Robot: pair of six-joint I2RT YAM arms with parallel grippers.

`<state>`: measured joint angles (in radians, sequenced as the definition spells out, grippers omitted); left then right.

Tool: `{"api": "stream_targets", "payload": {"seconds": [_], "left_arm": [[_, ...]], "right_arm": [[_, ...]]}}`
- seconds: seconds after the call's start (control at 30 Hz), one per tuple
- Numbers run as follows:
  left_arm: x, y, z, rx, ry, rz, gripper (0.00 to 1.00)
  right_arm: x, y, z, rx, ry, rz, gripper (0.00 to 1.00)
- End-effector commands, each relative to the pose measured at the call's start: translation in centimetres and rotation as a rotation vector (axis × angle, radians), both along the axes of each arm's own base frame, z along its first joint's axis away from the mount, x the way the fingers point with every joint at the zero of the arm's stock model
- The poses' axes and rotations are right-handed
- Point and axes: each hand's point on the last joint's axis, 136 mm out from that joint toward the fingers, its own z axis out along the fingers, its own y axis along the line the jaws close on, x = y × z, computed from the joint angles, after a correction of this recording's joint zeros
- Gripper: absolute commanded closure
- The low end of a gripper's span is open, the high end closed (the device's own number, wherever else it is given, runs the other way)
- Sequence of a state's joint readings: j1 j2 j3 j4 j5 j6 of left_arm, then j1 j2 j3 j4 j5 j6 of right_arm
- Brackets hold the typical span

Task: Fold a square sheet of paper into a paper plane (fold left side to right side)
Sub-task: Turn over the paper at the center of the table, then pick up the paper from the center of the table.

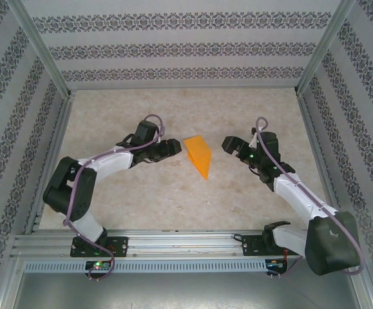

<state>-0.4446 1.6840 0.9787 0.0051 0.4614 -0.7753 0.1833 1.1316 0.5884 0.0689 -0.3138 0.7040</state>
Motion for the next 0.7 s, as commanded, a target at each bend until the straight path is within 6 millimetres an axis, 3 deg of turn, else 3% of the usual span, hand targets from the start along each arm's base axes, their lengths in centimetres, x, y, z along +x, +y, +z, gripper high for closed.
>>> {"api": "stream_targets", "payload": {"seconds": [0.0, 0.4, 0.67], "left_arm": [[2.2, -2.5, 1.4, -0.078, -0.059, -0.017, 0.34], [4.9, -6.1, -3.5, -0.088, 0.029, -0.058, 0.46], [4.9, -6.7, -4.0, -0.109, 0.005, -0.098, 0.76]], "right_arm": [[-0.5, 1.2, 2.7, 0.107, -0.088, 0.078, 0.02], [-1.5, 0.2, 2.3, 0.088, -0.068, 0.062, 0.02], [-1.7, 0.7, 1.7, 0.075, -0.032, 0.120, 0.08]]}}
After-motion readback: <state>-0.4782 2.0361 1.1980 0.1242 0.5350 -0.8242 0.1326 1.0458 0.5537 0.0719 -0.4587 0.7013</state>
